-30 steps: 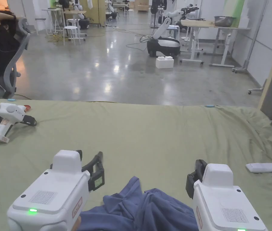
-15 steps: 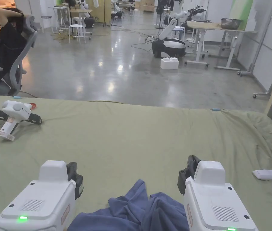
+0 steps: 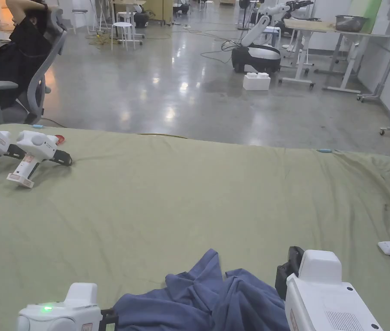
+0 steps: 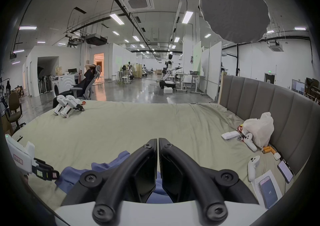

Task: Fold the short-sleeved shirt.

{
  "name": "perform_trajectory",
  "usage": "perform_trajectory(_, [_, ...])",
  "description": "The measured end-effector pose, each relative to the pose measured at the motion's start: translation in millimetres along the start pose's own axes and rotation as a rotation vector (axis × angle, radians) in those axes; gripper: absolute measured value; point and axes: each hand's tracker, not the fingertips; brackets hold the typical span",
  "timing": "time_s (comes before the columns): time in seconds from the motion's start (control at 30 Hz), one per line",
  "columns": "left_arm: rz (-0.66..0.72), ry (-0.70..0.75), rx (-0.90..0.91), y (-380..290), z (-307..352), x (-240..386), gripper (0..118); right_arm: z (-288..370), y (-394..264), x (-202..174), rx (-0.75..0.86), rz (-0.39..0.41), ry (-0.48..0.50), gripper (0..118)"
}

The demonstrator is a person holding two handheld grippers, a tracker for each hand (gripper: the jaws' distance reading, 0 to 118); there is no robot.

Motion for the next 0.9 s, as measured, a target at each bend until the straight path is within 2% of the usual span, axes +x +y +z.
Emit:
perform_trajectory(0.1, [0.014,0.006,-0.051,-6.4,-8.8,7.7,55,-1.4,-7.5,3.9,-0.024,-0.01,-0.003,2])
perform_trajectory(0.2, [-0.008,0.069,-0.064,-13.2,-14.9,22.8,48,-1.9,-13.4,7.4,-0.046,-0.012,-0.006,2])
perform_trajectory(0.27, [-0.083,0.113,-0.046,-15.6,-10.7,36.7,38,-2.8,-17.6,10.8,-0.06,-0.013,-0.011,2])
perform_trajectory(0.3, [-0.108,0.11,-0.041,-16.3,-9.1,44.2,26,-3.6,-20.2,13.2,-0.067,-0.014,-0.014,2])
perform_trajectory(0.4, [-0.13,0.1,-0.036,-17.9,-1.5,55.5,4,-7.1,-27.5,22.5,-0.086,-0.02,-0.026,2])
perform_trajectory(0.47, [-0.138,0.087,-0.01,-20.2,5.3,56.7,1,-9.5,-30.3,32.7,-0.097,-0.031,-0.037,2])
perform_trajectory(0.53, [-0.086,-0.011,0.007,-17.4,15.6,49.1,1,-14.3,-32.3,47.1,-0.11,-0.033,-0.051,2])
perform_trajectory(0.6, [-0.085,0.017,0.039,-17.2,28.5,52.0,0,-23.0,-32.9,66.2,-0.138,-0.035,-0.061,4])
perform_trajectory(0.67, [-0.117,0.034,0.077,-12.6,38.2,51.6,0,-38.4,-34.1,85.9,-0.227,-0.052,-0.047,10])
perform_trajectory(0.73, [-0.092,-0.016,0.109,-8.9,52.9,48.9,0,-53.9,-37.8,105.3,-0.314,-0.067,-0.069,12])
perform_trajectory(0.77, [-0.073,-0.029,0.125,-7.0,59.9,48.5,0,-61.6,-41.7,113.0,-0.346,-0.077,-0.067,22])
perform_trajectory(0.8, [-0.071,-0.024,0.135,-5.9,66.4,48.0,0,-70.9,-47.2,118.4,-0.397,-0.058,-0.066,38])
perform_trajectory(0.83, [-0.081,-0.011,0.139,-4.9,71.5,48.6,0,-79.2,-53.1,122.5,-0.454,-0.034,-0.066,49])
perform_trajectory(0.9, [-0.092,-0.002,0.149,-3.9,78.9,47.8,0,-91.5,-67.0,126.9,-0.523,-0.019,-0.051,62])
